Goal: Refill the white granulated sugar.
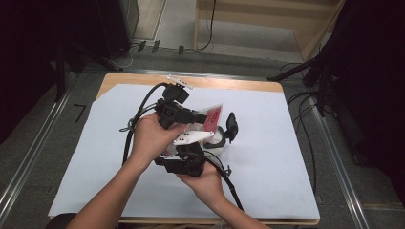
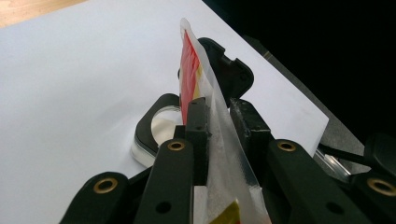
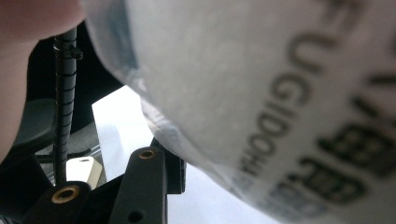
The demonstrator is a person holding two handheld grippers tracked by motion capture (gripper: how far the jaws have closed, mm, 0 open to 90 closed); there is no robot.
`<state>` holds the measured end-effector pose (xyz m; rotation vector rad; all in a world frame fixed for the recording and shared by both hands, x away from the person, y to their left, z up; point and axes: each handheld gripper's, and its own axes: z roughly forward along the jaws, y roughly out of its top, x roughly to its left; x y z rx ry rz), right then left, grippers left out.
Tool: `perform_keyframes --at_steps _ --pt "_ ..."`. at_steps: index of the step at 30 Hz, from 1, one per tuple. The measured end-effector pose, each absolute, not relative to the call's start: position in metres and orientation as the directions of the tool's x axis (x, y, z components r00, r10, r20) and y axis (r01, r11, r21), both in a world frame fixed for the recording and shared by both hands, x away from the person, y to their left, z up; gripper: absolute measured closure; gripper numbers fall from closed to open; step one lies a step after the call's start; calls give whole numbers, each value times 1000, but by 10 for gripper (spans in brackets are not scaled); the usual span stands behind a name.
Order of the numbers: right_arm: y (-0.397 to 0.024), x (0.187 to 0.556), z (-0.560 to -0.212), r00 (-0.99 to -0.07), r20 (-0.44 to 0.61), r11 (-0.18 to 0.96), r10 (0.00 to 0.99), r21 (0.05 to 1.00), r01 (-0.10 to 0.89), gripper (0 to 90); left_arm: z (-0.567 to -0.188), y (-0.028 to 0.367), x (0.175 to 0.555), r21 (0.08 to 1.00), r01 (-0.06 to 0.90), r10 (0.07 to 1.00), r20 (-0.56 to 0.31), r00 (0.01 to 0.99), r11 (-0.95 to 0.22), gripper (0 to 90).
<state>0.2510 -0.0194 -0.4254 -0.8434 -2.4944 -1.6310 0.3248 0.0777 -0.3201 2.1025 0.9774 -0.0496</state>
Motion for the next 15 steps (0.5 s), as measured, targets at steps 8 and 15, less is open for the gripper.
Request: perform_keyframes --at_steps 8,15 --pt "-20 250 -421 -850 324 289 416 839 461 639 -316 77 323 659 652 626 -338 702 -375 782" --pt "-19 251 -422 -851 324 294 414 837 461 639 -318 78 324 658 651 628 -335 703 -378 783"
